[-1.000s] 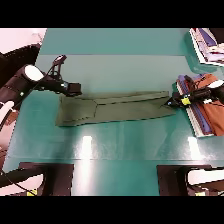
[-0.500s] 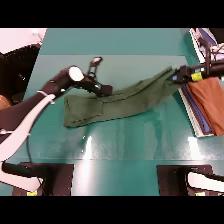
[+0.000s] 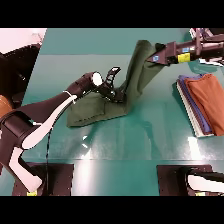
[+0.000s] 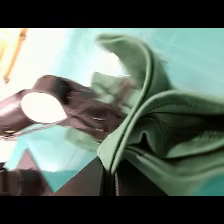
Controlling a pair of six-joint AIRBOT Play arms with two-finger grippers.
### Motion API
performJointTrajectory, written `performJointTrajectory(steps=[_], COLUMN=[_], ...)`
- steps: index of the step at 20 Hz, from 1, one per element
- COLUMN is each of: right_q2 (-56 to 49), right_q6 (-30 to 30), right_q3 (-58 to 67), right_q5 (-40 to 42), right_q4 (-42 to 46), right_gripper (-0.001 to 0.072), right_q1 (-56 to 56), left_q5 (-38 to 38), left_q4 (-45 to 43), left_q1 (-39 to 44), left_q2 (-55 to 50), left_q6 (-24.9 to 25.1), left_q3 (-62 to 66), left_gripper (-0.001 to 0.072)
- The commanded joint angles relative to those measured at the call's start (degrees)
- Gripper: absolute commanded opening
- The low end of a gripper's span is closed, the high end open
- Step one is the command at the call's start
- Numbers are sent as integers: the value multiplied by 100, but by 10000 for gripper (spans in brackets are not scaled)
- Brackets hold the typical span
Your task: Fold the shirts.
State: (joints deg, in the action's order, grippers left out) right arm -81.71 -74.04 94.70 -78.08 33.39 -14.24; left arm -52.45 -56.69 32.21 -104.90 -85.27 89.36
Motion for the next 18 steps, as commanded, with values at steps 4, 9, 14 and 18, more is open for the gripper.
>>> performJointTrajectory(steps=[4, 9, 14, 18], right_q2=[-391, -835, -1998, -2745], right_q6=[74, 334, 975, 992], right_q3=[463, 697, 1314, 2166], right_q5=[35, 704, 1427, 603], right_q4=[-621, -686, -667, -177], right_gripper=[18, 18, 134, 469], right_q1=[-588, -1742, -3333, -3738], left_q5=[-444, -1108, -1222, -1491], left_q4=[-348, -1600, -2140, -2133], left_q1=[-708, -2227, -3652, -4144], left_q2=[568, 2190, 3462, 3718], left_q6=[-33, -17, -20, -20], left_q3=[74, 74, 74, 63], left_gripper=[23, 25, 25, 25])
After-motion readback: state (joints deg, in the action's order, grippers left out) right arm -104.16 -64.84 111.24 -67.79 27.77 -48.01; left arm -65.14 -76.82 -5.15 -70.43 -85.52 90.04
